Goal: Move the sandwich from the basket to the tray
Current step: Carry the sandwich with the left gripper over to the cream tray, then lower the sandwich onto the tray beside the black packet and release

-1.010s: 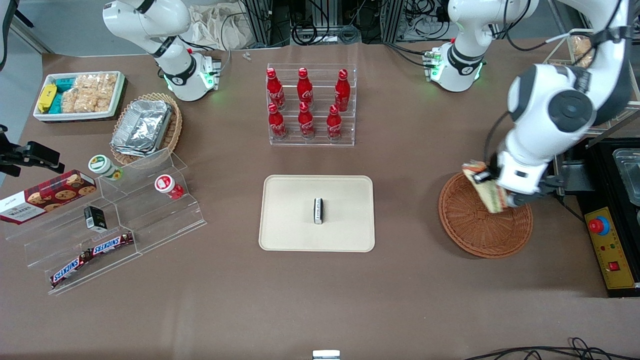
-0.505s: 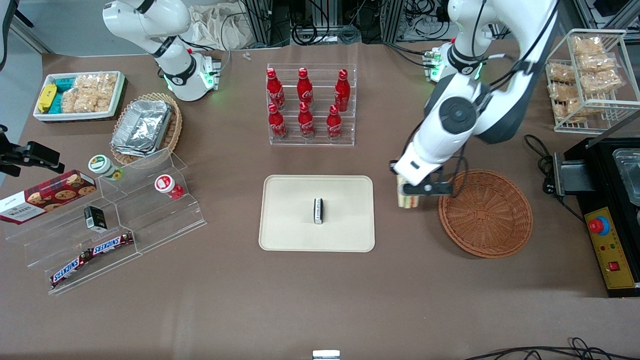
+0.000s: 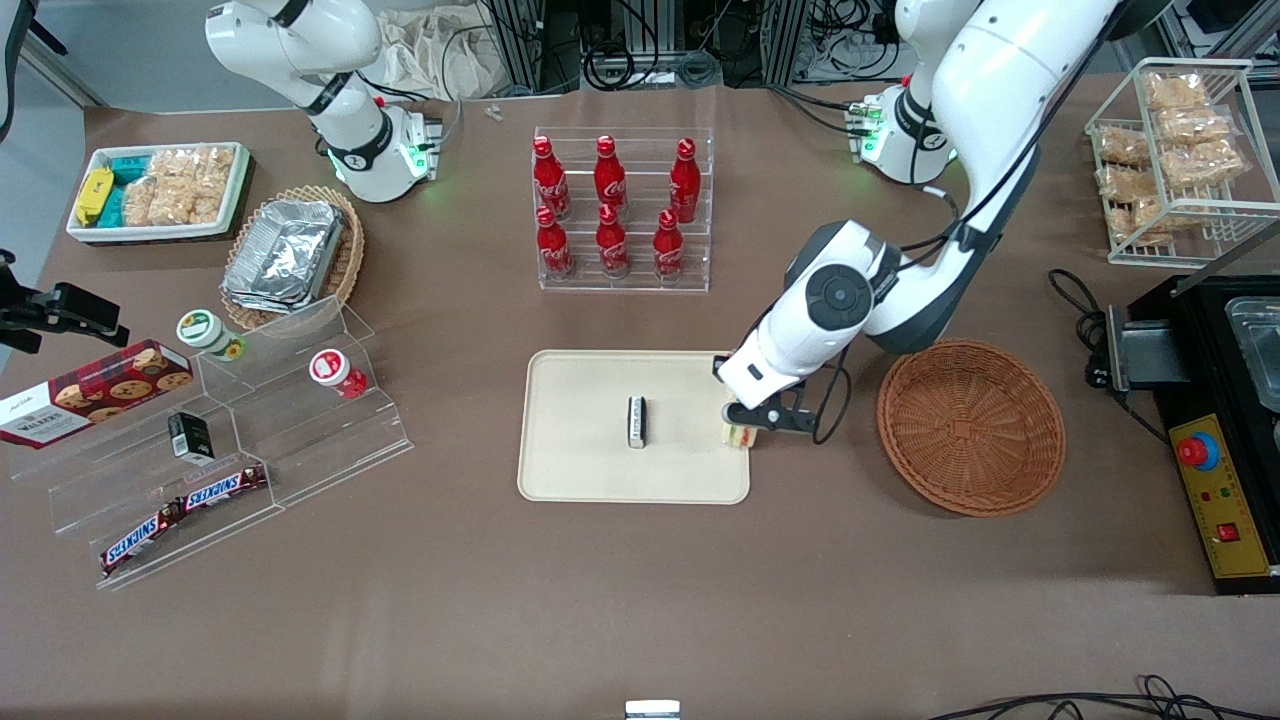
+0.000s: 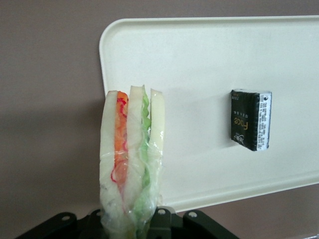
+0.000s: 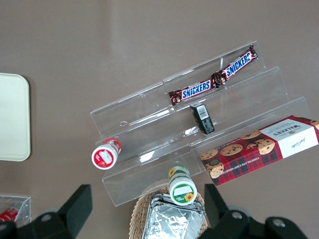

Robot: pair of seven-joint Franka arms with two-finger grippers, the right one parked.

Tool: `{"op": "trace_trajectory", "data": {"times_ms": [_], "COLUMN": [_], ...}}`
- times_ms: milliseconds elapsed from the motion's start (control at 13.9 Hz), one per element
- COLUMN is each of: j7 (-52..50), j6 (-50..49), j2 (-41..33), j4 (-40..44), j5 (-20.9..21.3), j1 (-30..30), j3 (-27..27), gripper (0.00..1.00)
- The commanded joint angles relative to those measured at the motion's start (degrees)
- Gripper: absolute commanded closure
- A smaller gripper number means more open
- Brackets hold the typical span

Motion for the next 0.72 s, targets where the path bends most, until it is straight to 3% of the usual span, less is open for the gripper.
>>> {"op": "trace_trajectory", "data": {"times_ms": [0, 144, 577, 649], "j7": [-0.2, -0.2, -5.2, -6.0], "j6": [1.0, 2.9, 5.0, 5.0], "j2": [4.4, 5.6, 8.4, 8.6], "j4": [4.3, 4.3, 4.7, 4.7], "j5": [1.0, 1.0, 7.2, 7.5], "j1": [-0.6, -0.8, -3.0, -3.0], "j3": [0.2, 0.7, 2.1, 2.1], "gripper": [1.0, 1.0, 0.99, 0.79]}}
